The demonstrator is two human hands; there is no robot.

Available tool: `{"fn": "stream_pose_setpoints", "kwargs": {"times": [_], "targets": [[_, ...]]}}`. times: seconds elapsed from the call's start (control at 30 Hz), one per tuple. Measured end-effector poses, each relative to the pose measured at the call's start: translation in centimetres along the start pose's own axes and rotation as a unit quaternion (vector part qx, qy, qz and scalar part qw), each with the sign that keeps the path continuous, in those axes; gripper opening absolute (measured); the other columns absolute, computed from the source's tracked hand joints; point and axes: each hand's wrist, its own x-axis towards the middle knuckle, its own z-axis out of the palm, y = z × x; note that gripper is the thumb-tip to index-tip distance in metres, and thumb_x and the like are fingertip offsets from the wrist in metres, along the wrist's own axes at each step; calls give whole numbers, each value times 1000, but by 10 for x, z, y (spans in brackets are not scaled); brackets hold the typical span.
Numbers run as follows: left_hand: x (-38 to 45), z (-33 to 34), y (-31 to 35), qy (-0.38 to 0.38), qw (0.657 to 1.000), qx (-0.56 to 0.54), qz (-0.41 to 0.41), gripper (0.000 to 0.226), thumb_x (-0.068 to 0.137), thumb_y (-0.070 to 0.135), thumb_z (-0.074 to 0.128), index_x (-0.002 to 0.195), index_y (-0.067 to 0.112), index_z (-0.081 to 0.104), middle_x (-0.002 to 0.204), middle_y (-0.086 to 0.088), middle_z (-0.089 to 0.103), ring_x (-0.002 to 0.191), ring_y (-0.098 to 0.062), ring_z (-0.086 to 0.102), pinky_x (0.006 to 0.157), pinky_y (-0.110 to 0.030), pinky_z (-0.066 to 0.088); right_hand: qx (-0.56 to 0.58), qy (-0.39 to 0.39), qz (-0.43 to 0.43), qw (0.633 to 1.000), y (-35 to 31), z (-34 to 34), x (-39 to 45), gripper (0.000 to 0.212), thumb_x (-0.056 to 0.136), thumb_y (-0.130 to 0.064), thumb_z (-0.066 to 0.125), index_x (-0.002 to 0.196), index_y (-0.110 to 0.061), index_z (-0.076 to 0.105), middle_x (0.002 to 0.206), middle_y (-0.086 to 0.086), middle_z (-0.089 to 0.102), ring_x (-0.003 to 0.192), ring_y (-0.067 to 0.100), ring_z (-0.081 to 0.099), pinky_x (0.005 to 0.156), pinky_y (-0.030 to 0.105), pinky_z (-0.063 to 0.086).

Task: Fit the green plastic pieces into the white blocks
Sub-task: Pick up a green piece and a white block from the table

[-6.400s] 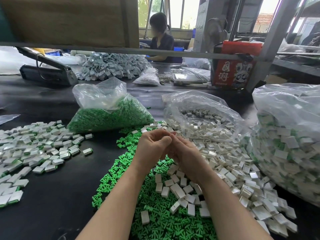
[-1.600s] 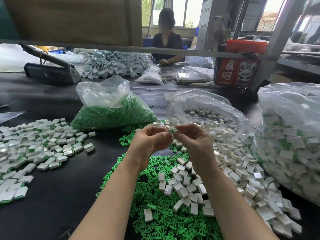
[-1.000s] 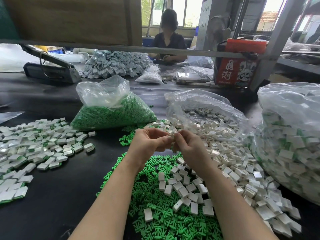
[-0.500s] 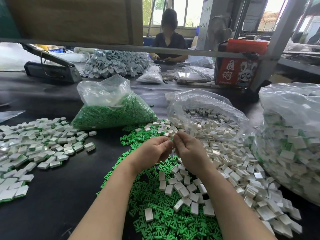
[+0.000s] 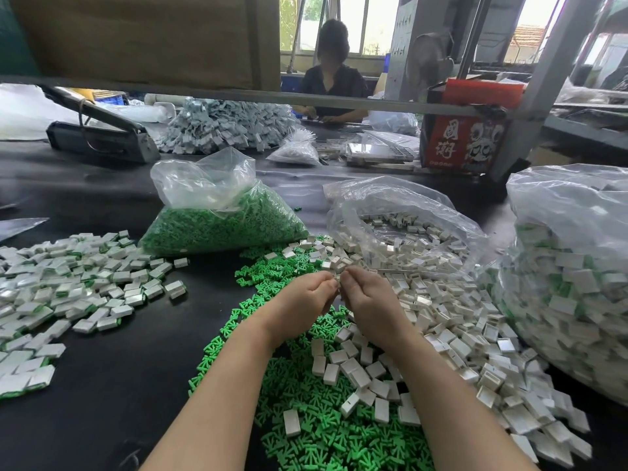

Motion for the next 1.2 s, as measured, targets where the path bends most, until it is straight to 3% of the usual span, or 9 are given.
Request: {"fn": "stream_pose_setpoints", "kwargs": {"times": [0.2,0.33,0.47,0.63,0.77,1.0,1.2], "targets": [[-1,-1,-1,-32,999,7,3,32,104,18,40,77,29,54,58,28,57,58,9,49,61,-11,39,68,-29,25,997,2,-2,-2,36,102,-17,46,68,-28,52,61,-13,50,57,3,43,60,28,35],[-1,-4,-4,-56,998,-12,-19,33,102,21,42,80,32,64,60,26,54,63,0,46,66,-20,41,71,-54,18,996,3,-5,-3,37,101,-13,46,65,-24,48,54,-14,44,51,0,36,53,18,31],[-2,-6,-3,-71,997,-35,-23,27,90,36,46,74,43,67,60,25,52,62,1,44,69,-25,39,72,-65,12,995,5,-5,-2,35,101,-13,47,67,-21,48,56,-12,42,50,1,35,50,18,30],[0,-8,-6,-71,997,-43,3,25,90,40,45,78,45,67,63,23,50,64,-2,42,74,-32,38,186,-76,39,979,8,-4,1,28,102,-13,46,75,-15,56,52,-13,48,47,3,38,46,19,31],[1,-8,-6,-69,997,-46,5,29,91,39,44,78,49,67,60,25,51,60,3,43,69,-24,38,154,-78,45,984,8,-2,0,34,103,-20,44,72,-12,54,47,-12,47,43,1,37,45,17,31],[5,-10,-14,-61,996,-64,-24,27,87,37,48,67,37,66,60,19,46,61,-5,40,73,-36,35,166,-105,60,979,2,-2,-2,37,105,-16,40,69,-11,46,50,-12,39,44,2,32,47,18,29],[4,-12,-17,-82,994,-64,-25,28,88,36,47,63,35,60,60,13,40,58,-10,33,59,-30,26,148,-138,55,978,-2,-7,-4,39,105,-16,40,66,-14,42,53,-8,37,46,4,31,48,20,29]]}}
